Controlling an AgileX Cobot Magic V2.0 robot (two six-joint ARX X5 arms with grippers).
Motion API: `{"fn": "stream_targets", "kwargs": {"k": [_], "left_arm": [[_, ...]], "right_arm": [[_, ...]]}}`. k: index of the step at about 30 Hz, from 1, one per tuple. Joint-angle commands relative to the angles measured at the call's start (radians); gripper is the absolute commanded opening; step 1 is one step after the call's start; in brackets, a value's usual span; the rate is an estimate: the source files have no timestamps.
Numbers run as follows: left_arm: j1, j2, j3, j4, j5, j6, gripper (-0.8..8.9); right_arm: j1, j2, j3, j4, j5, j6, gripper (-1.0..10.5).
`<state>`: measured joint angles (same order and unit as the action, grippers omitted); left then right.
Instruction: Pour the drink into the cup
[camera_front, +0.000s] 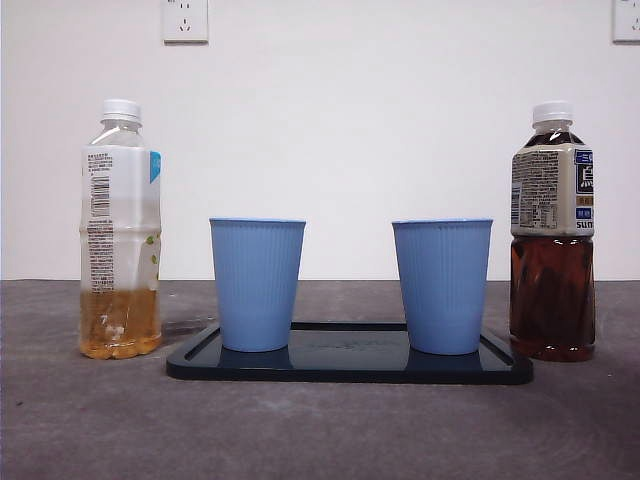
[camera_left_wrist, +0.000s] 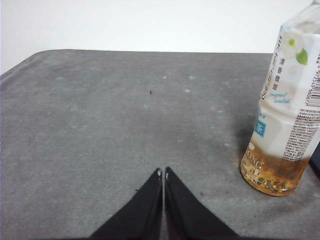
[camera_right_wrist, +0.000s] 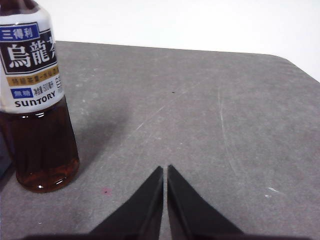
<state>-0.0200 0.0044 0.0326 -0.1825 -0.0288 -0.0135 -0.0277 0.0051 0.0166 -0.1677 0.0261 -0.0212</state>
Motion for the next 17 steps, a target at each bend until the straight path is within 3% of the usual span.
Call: {"fn": "stream_targets", "kwargs": {"k": [1,17], "left_arm": [[0.002,-0.001,-0.021,-0.006,0.002,-0.002,0.06],[0.002,-0.001,-0.021,-0.006,0.002,-0.002,0.06]], "right_arm": [[-0.002,-0.002,-0.005,-0.004,0.000,0.013,0.1],[-0.002,-0.002,-0.005,0.012,0.000,0.013,0.1]]}}
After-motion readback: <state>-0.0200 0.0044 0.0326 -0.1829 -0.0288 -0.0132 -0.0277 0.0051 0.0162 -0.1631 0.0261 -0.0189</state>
